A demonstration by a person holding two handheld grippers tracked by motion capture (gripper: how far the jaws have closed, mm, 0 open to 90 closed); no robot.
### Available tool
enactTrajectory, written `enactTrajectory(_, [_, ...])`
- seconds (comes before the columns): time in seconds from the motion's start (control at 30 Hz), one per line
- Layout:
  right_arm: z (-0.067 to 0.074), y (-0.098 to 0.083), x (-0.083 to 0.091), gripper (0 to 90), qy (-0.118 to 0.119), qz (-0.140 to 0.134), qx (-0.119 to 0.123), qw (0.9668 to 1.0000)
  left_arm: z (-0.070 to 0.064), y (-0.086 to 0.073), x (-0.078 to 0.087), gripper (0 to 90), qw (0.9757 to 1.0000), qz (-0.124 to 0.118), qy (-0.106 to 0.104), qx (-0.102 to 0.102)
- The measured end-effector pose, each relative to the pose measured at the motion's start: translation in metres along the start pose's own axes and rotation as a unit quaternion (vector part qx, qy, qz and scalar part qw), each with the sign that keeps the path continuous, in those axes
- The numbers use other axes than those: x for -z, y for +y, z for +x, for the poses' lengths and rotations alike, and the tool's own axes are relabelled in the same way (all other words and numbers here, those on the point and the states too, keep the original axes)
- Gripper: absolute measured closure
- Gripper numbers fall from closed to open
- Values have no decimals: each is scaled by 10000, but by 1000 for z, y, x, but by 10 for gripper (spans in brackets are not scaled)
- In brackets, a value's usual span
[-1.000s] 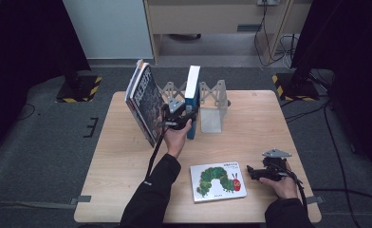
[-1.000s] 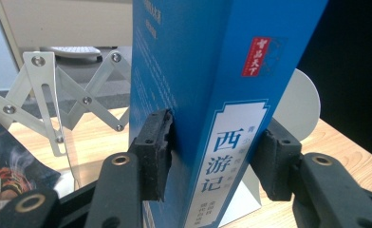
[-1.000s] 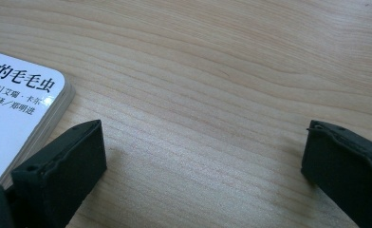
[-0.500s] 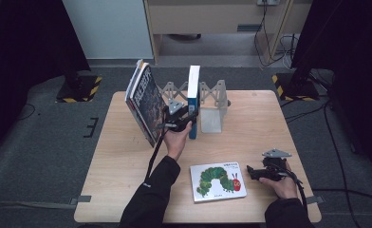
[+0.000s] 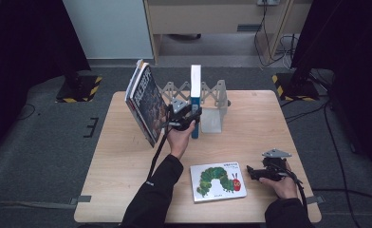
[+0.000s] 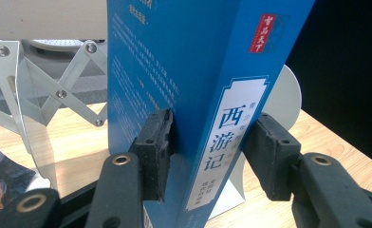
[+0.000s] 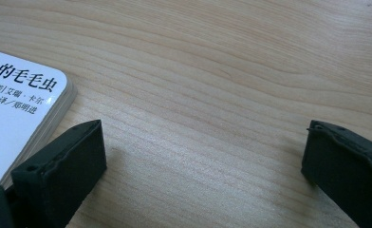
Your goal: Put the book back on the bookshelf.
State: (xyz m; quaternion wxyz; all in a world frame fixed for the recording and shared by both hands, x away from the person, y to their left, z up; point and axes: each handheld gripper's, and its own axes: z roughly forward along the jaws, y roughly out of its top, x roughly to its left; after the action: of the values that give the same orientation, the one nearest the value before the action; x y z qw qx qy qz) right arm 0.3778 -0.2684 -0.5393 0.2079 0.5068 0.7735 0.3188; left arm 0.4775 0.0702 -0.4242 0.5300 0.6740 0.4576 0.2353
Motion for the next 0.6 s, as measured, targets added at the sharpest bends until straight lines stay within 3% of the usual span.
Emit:
enactTrajectory(0.27, [0, 0, 0, 8, -3, 3, -13, 10000, 5, -2, 7, 516, 9999, -20, -147, 3])
enactTrajectory(0.6, [1, 0, 0, 3, -35, 6, -67, 10000, 7, -9, 34, 480, 9992, 77, -370, -128])
